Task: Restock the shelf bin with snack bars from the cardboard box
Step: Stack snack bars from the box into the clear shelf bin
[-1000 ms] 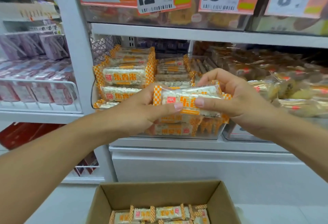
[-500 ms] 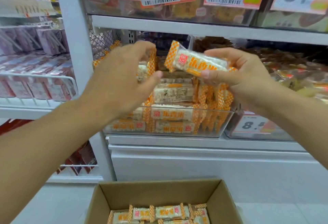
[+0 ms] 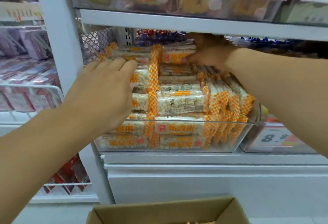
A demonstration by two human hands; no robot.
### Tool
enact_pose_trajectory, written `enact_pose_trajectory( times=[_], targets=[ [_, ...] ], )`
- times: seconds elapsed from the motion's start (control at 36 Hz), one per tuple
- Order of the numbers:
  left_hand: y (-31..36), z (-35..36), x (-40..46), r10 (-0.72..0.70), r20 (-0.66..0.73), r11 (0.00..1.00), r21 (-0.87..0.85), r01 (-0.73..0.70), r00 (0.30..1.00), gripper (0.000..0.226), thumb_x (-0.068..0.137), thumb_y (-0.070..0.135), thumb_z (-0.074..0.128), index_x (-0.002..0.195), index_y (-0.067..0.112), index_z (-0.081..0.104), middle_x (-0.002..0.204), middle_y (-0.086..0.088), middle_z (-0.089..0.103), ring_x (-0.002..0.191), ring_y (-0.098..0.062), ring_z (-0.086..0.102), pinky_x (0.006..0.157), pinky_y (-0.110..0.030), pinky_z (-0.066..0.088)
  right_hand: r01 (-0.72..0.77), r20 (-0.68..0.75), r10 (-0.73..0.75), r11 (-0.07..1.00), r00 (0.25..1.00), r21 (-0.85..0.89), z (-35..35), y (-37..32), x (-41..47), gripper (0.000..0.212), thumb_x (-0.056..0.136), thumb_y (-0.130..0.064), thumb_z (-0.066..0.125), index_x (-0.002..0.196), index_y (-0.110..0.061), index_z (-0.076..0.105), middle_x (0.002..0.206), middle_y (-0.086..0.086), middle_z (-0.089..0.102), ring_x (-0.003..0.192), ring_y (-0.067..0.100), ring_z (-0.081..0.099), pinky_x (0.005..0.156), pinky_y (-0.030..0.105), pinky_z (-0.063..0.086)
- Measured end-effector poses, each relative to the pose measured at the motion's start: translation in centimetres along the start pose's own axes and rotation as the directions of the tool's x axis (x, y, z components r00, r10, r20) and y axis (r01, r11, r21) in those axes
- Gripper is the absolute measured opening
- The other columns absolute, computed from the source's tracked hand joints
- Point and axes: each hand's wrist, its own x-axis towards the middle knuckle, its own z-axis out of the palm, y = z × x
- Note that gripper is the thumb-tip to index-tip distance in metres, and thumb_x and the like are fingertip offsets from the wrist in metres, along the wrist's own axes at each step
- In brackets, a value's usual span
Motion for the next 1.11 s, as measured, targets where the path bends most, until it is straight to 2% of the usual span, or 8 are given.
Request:
enact_pose_trajectory(
  times=[0.06,0.11,0.22,0.36,0.5,0.61,0.78,1.11],
  targets=[
    [-0.2,0.2,0.0,0.007,-0.014,1.000,-0.002,-0.007,1.000,0.038,0.097,0.021,0.044,0.131,0.004,0.051,0.116,-0.018,0.062,0.100,-0.042,0.058,0.092,-0.052,0.043,0.025,0.094,-0.013,0.991,0.996,-0.128,0.0,0.1,0.8,0.073,0.085,-0.043,0.078,0.148,-0.032,0.043,0.149,0.000,0.047,0.119,0.029,0.060,0.094,0.034,0.051],
    [-0.3,0.2,0.1,0.011,-0.017,1.000,-0.002,-0.011,1.000,0.040,0.097,0.023,0.038,0.130,0.005,0.052,0.112,-0.016,0.062,0.098,-0.041,0.058,0.089,-0.051,0.043,0.024,0.146,0.007,0.977,0.989,-0.214,0.1,0.3,1.5,0.073,0.087,-0.048,0.074,0.150,-0.035,0.041,0.146,0.000,0.048,0.117,0.026,0.058,0.086,0.028,0.048],
    [-0.3,0.1,-0.1,0.017,-0.011,1.000,-0.012,-0.017,1.000,0.044,0.093,0.029,0.037,0.128,0.007,0.052,0.108,-0.013,0.061,0.095,-0.039,0.057,0.087,-0.050,0.042,0.056,0.236,0.025,0.942,0.971,-0.332,0.1,0.5,2.6,0.078,0.089,-0.053,0.068,0.155,-0.034,0.030,0.161,0.000,0.032,0.143,0.024,0.038,0.112,0.033,0.035],
    [-0.4,0.2,-0.2,0.016,-0.007,1.000,-0.025,-0.016,1.000,0.044,0.093,0.030,0.036,0.129,0.008,0.051,0.109,-0.011,0.061,0.096,-0.038,0.056,0.088,-0.049,0.041,0.067,0.243,0.067,0.862,0.968,-0.503,0.1,-0.3,3.2,0.078,0.094,-0.065,0.048,0.160,-0.036,0.016,0.169,-0.005,0.007,0.155,0.019,0.006,0.122,0.039,0.012],
    [-0.4,0.2,-0.1,0.004,-0.007,0.999,-0.047,-0.004,1.000,0.049,0.094,0.030,0.035,0.135,0.008,0.049,0.116,-0.012,0.061,0.103,-0.038,0.056,0.092,-0.049,0.041,0.116,0.270,0.029,0.856,0.962,-0.503,1.2,-0.2,3.0,0.077,0.092,-0.080,0.029,0.159,-0.044,0.012,0.168,-0.006,0.013,0.154,0.021,0.017,0.125,0.043,0.015],
    [-0.3,0.0,0.0,-0.004,-0.025,0.998,-0.070,0.002,1.000,0.054,0.092,0.031,0.035,0.140,0.008,0.046,0.126,-0.012,0.059,0.112,-0.036,0.054,0.101,-0.051,0.039,0.144,0.317,0.019,0.863,0.948,-0.485,1.7,0.3,3.0,0.111,0.062,-0.103,0.014,0.157,-0.047,0.009,0.168,-0.005,0.015,0.154,0.024,0.019,0.124,0.046,0.017],
    [-0.3,-0.3,0.0,-0.019,-0.045,0.998,-0.067,0.016,0.999,0.053,0.091,0.031,0.038,0.139,0.010,0.047,0.127,-0.011,0.060,0.115,-0.034,0.054,0.108,-0.049,0.031,0.161,0.315,-0.021,0.891,0.949,-0.425,1.3,0.3,2.6,0.087,0.087,-0.081,0.037,0.160,-0.039,0.015,0.168,-0.004,0.015,0.153,0.022,0.019,0.124,0.038,0.017],
    [0.5,-0.8,0.0,0.008,-0.054,0.997,-0.076,-0.012,0.999,0.061,0.093,0.038,0.033,0.148,0.012,0.041,0.140,-0.007,0.054,0.130,-0.029,0.048,0.120,-0.048,0.022,0.147,0.279,-0.031,0.903,0.960,-0.405,0.5,0.4,0.9,0.087,0.090,-0.074,0.043,0.161,-0.035,0.012,0.169,-0.006,0.010,0.153,0.019,0.019,0.124,0.036,0.017]
  ],
)
